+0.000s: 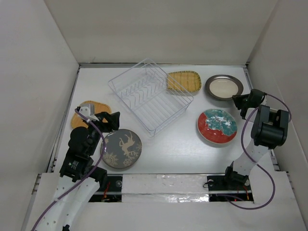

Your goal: Load the plates into the dish rack

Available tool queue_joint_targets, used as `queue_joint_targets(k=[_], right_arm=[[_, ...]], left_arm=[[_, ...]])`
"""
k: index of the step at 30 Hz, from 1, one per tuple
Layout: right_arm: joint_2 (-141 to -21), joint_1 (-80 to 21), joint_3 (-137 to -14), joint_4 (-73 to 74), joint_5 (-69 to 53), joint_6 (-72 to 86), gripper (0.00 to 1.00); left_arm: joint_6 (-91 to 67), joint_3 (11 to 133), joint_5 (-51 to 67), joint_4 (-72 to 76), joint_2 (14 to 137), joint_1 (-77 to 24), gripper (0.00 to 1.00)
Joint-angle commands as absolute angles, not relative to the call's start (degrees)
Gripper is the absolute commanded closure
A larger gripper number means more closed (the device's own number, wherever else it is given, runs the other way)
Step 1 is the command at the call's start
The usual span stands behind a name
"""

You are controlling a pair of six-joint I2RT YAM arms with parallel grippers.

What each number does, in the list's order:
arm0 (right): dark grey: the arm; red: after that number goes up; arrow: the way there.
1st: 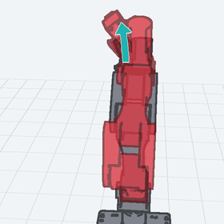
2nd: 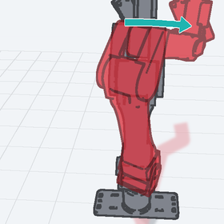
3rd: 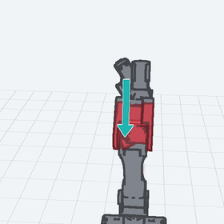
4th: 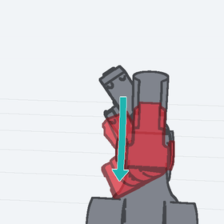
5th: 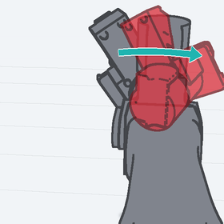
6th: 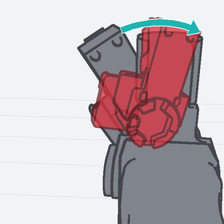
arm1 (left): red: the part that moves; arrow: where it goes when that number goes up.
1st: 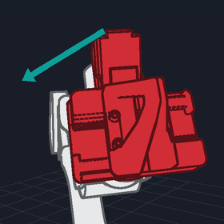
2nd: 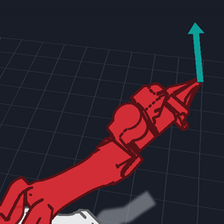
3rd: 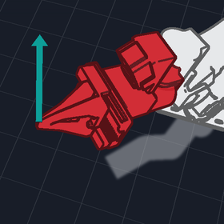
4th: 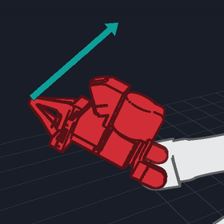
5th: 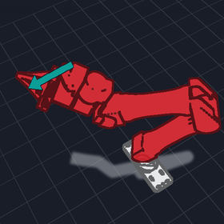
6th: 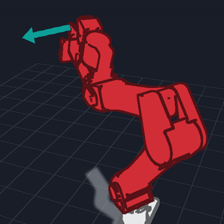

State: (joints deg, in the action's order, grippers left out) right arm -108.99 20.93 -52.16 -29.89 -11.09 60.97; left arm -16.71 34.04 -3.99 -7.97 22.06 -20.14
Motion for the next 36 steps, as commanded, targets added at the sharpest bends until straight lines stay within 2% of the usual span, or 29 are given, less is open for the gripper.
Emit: queue_joint_targets(k=[1,4,9,14,17,25,31,36], right_arm=[[-95.91,19.61,-52.64,-37.98,-3.09,61.71,1.00],[-86.86,16.18,-54.92,-34.64,4.11,55.83,1.00],[-81.30,3.91,-63.62,-29.37,9.14,37.91,1.00],[-87.86,-6.05,-77.30,-23.92,6.94,25.00,1.00],[-93.84,-12.38,-84.44,-20.14,9.66,18.40,1.00],[-111.85,-23.90,-114.65,-7.57,19.15,5.11,1.00],[-119.26,-28.21,-124.62,-4.40,23.90,-1.39,1.00],[-121.20,-31.72,-123.24,-5.27,27.06,-5.79,1.00]], left_arm=[[-15.91,34.80,-3.43,-5.10,22.67,-19.34,0.32],[-15.91,34.72,-2.46,-4.92,22.50,-18.29,0.32],[-15.91,34.63,-2.02,-4.66,22.15,-18.28,0.31],[-15.91,34.63,-1.67,-4.83,21.53,-18.28,0.32],[-15.91,34.63,-1.58,-4.83,21.10,-18.28,0.32],[-15.91,34.54,-1.76,-4.92,20.92,-18.28,0.32],[-15.91,34.63,-1.76,-4.92,21.09,-18.28,0.32],[-15.82,34.54,-1.76,-4.92,21.00,-18.28,0.32]])
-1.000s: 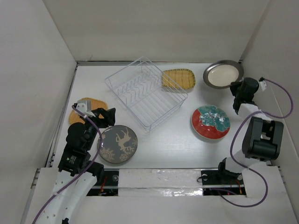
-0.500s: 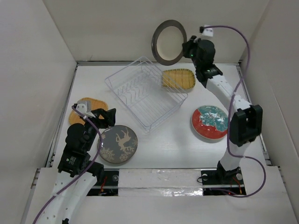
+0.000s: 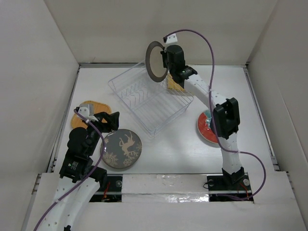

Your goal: Load the plates into the dish rack

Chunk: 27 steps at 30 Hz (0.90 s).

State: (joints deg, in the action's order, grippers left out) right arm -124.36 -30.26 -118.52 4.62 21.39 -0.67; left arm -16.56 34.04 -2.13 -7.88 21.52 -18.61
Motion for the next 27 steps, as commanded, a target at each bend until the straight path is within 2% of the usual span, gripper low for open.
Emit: queue_joint_targets(k=[1,11,19,22,25,27], right_arm=[[-121.20,-32.95,-122.27,-6.23,27.59,-6.41,1.00],[-121.99,-40.60,-109.96,-16.08,36.56,-17.93,1.00],[-120.85,-43.76,-101.17,-20.38,41.64,-14.33,0.99],[-120.24,-43.77,-98.09,-21.53,43.58,-12.57,0.94],[-119.53,-43.77,-97.03,-21.19,44.82,-10.99,0.80],[-118.31,-43.77,-97.21,-20.22,45.26,-9.85,0.62]], left_arm=[[-15.82,34.54,-1.84,-4.92,21.01,-18.28,0.32],[-15.91,34.54,-1.67,-5.10,20.66,-18.28,0.32],[-15.91,34.54,-1.58,-4.92,20.57,-18.28,0.32],[-15.91,34.54,-1.49,-4.92,20.57,-18.28,0.32],[-15.91,34.45,-1.41,-4.92,20.74,-18.28,0.32],[-15.91,34.54,-1.41,-4.92,20.83,-18.28,0.32]])
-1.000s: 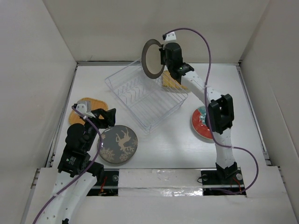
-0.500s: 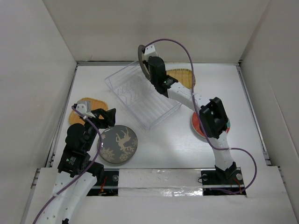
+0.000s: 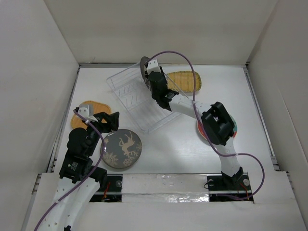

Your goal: Load the plates into the dish rack

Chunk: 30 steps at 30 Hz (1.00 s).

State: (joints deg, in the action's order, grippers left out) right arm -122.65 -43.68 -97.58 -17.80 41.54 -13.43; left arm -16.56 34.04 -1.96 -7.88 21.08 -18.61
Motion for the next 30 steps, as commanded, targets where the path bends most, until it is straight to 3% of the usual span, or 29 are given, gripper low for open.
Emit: queue_joint_targets(k=[1,2,5,10,11,13,14,21,22,23,26,30], right_arm=[[-117.60,-43.77,-97.38,-18.30,44.57,-9.23,0.56],[-116.73,-43.77,-97.38,-17.15,44.04,-7.31,0.46],[-110.76,-42.45,-95.55,-11.97,39.48,-2.84,0.32],[-97.32,-42.79,-84.31,-6.60,27.54,4.91,0.23],[-93.21,-43.32,-81.94,-6.16,26.03,6.57,0.30],[-89.32,-45.69,-74.21,-5.71,22.61,12.81,0.62],[-85.73,-46.57,-71.31,-5.89,21.81,18.40,0.98],[-75.76,-60.19,-46.77,-13.09,20.74,42.93,1.00],[-75.94,-61.95,-44.32,-13.88,21.61,44.89,0.96],[-76.63,-63.53,-43.69,-15.19,21.62,46.91,0.81],[-81.46,-68.19,-42.81,-18.35,21.36,54.72,0.50],[-88.93,-69.96,-40.44,-25.99,18.99,62.72,0.39]], left_arm=[[-15.91,34.54,-1.41,-4.92,20.83,-18.28,0.32],[-16.00,34.45,-1.41,-5.01,20.92,-18.28,0.32],[-16.00,34.45,-1.41,-4.92,20.92,-18.28,0.32],[-16.08,34.45,-1.14,-4.83,20.92,-18.28,0.32],[-16.00,34.54,-0.88,-4.66,20.92,-18.28,0.32],[-16.00,34.54,-0.70,-4.57,21.00,-18.28,0.32],[-16.00,34.54,-0.44,-4.57,21.01,-18.28,0.32],[-16.08,34.54,2.28,-3.96,19.34,-18.28,0.32],[-16.17,34.63,2.46,-3.96,18.81,-18.28,0.32],[-16.17,34.54,2.63,-3.87,18.55,-18.28,0.32],[-16.35,34.63,2.72,-4.48,17.67,-18.28,0.32],[-16.44,34.63,2.72,-4.66,16.00,-18.28,0.32]])
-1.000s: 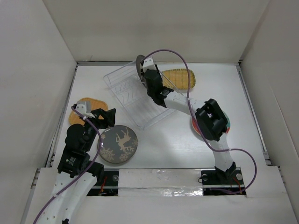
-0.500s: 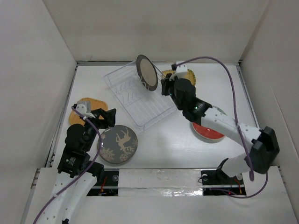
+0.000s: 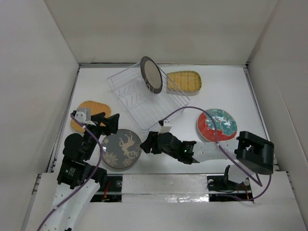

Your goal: Load the plates into the dish rack

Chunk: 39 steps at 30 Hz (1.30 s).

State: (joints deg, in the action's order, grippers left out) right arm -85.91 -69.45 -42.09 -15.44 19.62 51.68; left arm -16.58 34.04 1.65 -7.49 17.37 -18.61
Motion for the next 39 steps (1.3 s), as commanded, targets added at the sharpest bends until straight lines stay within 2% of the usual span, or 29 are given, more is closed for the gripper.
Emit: queue_joint_targets(k=[1,4,10,13,14,15,17,19,22,24,27,31,35,39], right_arm=[[-90.69,-69.96,-39.99,-29.23,17.94,64.32,0.39],[-98.15,-70.49,-38.76,-34.09,15.66,69.86,0.39],[-109.94,-70.49,-40.17,-42.18,10.20,76.55,0.48],[-112.05,-69.96,-39.99,-44.65,9.84,77.96,0.66],[-112.50,-69.96,-39.82,-45.17,9.50,78.48,0.85],[-112.94,-69.96,-39.29,-46.22,9.32,79.44,0.93],[-112.07,-69.96,-36.06,-49.37,10.01,80.76,1.00],[-109.53,-70.49,-32.71,-50.97,11.77,81.56,1.00],[-99.70,-72.06,-26.82,-50.46,15.37,78.41,1.00],[-88.63,-73.38,-25.58,-44.59,19.50,72.73,1.00],[-73.46,-74.71,-27.85,-30.88,26.97,63.50,1.00],[-60.42,-72.96,-34.34,-21.99,30.50,53.63,1.00],[-56.16,-65.23,-41.19,-18.28,23.32,46.59,1.00],[-61.07,-55.21,-51.83,-17.93,19.34,35.99,1.00]], left_arm=[[-16.52,34.63,2.64,-4.66,15.39,-18.28,0.32],[-16.61,34.63,2.29,-4.57,14.51,-18.28,0.32],[-16.70,34.72,1.67,-4.75,14.06,-18.28,0.32],[-16.70,34.63,1.32,-4.92,13.80,-18.28,0.33],[-16.70,34.72,1.23,-4.92,13.71,-18.28,0.33],[-16.70,34.63,1.14,-4.92,13.62,-18.28,0.33],[-16.70,34.63,0.88,-5.10,13.45,-18.28,0.33],[-16.70,34.63,0.88,-5.10,13.45,-18.28,0.33],[-16.61,34.63,1.23,-5.10,13.36,-18.28,0.33],[-16.61,34.63,1.58,-5.01,13.36,-18.28,0.33],[-16.61,34.63,1.58,-5.10,13.27,-18.28,0.33],[-16.52,34.63,1.06,-5.19,13.01,-18.28,0.33],[-16.61,34.63,0.97,-5.27,12.92,-18.28,0.33],[-16.61,34.63,1.05,-5.19,13.27,-18.28,0.33]])
